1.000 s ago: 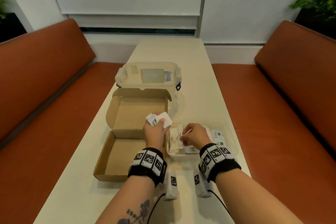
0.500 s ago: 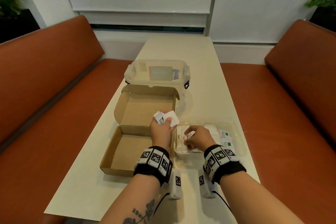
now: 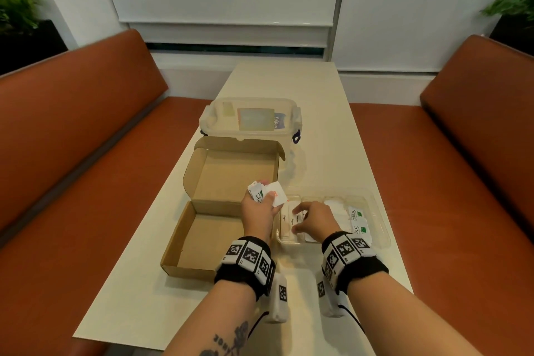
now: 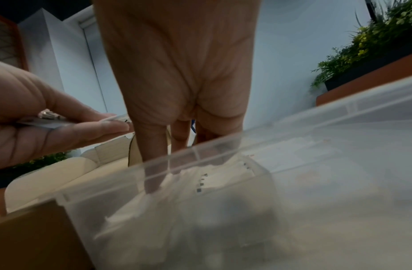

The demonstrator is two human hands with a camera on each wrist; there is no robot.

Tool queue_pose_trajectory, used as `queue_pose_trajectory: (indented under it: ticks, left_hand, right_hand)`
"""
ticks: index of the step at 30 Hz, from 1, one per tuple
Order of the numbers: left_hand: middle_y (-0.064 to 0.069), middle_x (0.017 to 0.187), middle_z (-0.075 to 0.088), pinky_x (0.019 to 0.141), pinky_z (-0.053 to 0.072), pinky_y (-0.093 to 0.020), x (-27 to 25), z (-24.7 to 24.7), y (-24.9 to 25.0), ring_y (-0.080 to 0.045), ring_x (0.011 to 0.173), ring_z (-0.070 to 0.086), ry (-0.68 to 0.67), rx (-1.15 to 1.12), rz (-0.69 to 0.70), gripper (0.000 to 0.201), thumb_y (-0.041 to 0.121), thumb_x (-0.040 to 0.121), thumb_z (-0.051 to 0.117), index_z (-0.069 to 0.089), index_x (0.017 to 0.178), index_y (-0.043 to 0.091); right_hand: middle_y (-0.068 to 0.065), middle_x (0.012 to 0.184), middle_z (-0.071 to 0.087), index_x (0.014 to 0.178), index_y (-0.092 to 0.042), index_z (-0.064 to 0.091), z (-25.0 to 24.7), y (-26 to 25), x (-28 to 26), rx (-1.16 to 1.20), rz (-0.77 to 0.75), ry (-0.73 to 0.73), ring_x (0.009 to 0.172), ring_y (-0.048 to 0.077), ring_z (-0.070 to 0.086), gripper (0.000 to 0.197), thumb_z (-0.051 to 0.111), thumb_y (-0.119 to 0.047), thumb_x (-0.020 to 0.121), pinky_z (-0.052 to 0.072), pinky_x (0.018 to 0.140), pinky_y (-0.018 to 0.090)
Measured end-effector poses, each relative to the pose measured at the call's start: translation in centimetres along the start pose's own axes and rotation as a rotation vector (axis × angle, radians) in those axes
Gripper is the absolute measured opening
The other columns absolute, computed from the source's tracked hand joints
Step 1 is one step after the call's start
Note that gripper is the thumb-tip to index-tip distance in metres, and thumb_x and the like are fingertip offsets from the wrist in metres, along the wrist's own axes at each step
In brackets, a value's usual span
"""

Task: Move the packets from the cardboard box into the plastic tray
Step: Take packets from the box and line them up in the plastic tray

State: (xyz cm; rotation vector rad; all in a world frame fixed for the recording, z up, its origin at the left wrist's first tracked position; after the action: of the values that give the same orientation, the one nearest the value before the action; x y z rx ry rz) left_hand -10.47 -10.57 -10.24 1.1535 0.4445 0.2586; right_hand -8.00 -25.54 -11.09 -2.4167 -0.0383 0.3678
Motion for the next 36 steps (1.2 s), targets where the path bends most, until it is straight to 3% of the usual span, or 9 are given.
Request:
queue_pose_trajectory:
  ticks: [4, 7, 10, 14, 22, 28, 30, 33, 36]
  left_hand:
    - [-0.006, 0.097, 0.061, 0.059, 0.058, -0.023, -0.2, 0.2, -0.7, -0.02, 0.087, 0.063, -0.016, 0.028, -0.027, 0.025, -0.007, 0.089, 0.054, 0.061, 0.104, 0.011]
    - [-0.004, 0.094, 0.063, 0.058, 0.057, -0.021, -0.6, 1.1, -1.3, -0.017, 0.083, 0.064, -0.05, 0.036, -0.053, 0.025, -0.007, 0.089, 0.054, 0.062, 0.098, 0.014]
    - [-0.007, 0.096, 0.064, 0.058, 0.057, -0.022, -1.2, 2.7, -1.9, -0.018, 0.082, 0.065, -0.115, 0.041, -0.091, 0.027, -0.006, 0.09, 0.053, 0.062, 0.092, 0.019]
    - [-0.009, 0.095, 0.065, 0.059, 0.058, -0.025, -2.2, 5.2, -3.0, -0.019, 0.082, 0.067, -0.212, 0.033, -0.137, 0.024, -0.002, 0.092, 0.051, 0.063, 0.092, 0.018]
    - [-0.017, 0.107, 0.063, 0.068, 0.06, -0.03, -3.3, 8.0, -5.2, -0.031, 0.098, 0.066, -0.262, 0.024, -0.185, 0.02, -0.003, 0.09, 0.054, 0.065, 0.094, 0.013]
    - [-0.01, 0.102, 0.067, 0.065, 0.06, -0.027, -3.6, 9.6, -6.0, -0.025, 0.089, 0.069, -0.282, 0.083, -0.217, 0.019, -0.001, 0.088, 0.059, 0.063, 0.095, 0.016]
    - [-0.01, 0.099, 0.065, 0.065, 0.06, -0.027, -3.3, 9.6, -6.1, -0.025, 0.086, 0.068, -0.284, 0.176, -0.199, 0.019, -0.002, 0.088, 0.058, 0.062, 0.096, 0.015]
    - [-0.014, 0.101, 0.064, 0.066, 0.06, -0.028, -3.0, 9.5, -6.7, -0.022, 0.075, 0.066, -0.301, 0.319, -0.198, 0.023, -0.002, 0.089, 0.057, 0.06, 0.109, 0.008]
    - [-0.012, 0.098, 0.064, 0.065, 0.059, -0.028, -2.9, 9.3, -7.1, -0.021, 0.076, 0.066, -0.297, 0.32, -0.198, 0.018, -0.001, 0.089, 0.057, 0.061, 0.103, 0.01]
  right_hand:
    - [0.004, 0.098, 0.062, 0.109, -0.015, 0.067, -0.4, -0.1, -0.2, 0.002, -0.043, 0.019, 0.091, 0.017, 0.058, 0.036, 0.077, -0.015, 0.075, 0.041, 0.078, 0.02]
    - [0.002, 0.078, 0.063, 0.095, -0.014, 0.07, -2.3, -0.4, -0.7, 0.259, -0.099, 0.173, 0.071, 0.014, 0.056, 0.011, 0.064, -0.02, 0.087, 0.044, 0.067, 0.021]
    - [0.001, 0.07, 0.064, 0.087, -0.009, 0.067, -3.6, 0.3, -1.2, 0.519, -0.084, 0.203, 0.056, 0.01, 0.057, 0.016, 0.059, -0.022, 0.091, 0.048, 0.052, 0.015]
    - [0.005, 0.067, 0.063, 0.081, -0.004, 0.064, -5.2, 2.1, -1.5, 0.631, -0.052, 0.215, 0.057, 0.013, 0.058, 0.009, 0.071, -0.009, 0.082, 0.049, 0.053, 0.019]
    - [0.003, 0.064, 0.06, 0.069, -0.011, 0.061, -7.8, 7.0, -2.1, 0.882, 0.039, 0.328, 0.06, 0.013, 0.056, 0.016, 0.069, -0.008, 0.082, 0.047, 0.055, 0.021]
    - [0.0, 0.072, 0.06, 0.067, -0.015, 0.063, -8.5, 7.9, -1.8, 0.773, 0.037, 0.309, 0.07, 0.014, 0.052, 0.015, 0.073, -0.013, 0.079, 0.043, 0.067, 0.026]
    - [-0.001, 0.079, 0.062, 0.077, -0.014, 0.065, -8.6, 7.8, -1.5, 0.69, 0.032, 0.268, 0.077, 0.015, 0.055, 0.008, 0.072, -0.015, 0.08, 0.045, 0.074, 0.031]
    - [-0.004, 0.086, 0.063, 0.101, -0.017, 0.067, -9.5, 6.8, -0.9, 0.513, -0.062, 0.23, 0.079, 0.007, 0.057, 0.02, 0.072, -0.019, 0.081, 0.043, 0.076, 0.023]
    - [-0.003, 0.079, 0.067, 0.091, -0.015, 0.073, -9.6, 5.8, -0.6, 0.353, -0.106, 0.151, 0.075, 0.004, 0.058, 0.01, 0.071, -0.012, 0.081, 0.041, 0.07, 0.016]
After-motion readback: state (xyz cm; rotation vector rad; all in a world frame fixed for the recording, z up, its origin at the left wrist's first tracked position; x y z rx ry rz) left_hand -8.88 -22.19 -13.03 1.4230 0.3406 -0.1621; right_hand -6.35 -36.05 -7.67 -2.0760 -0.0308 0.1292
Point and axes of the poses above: each hand's wrist, its own x-axis towards the middle knuckle, its own z-axis out of the palm, y = z × x, the point moved 8 cm from there along x, towards the middle knuckle
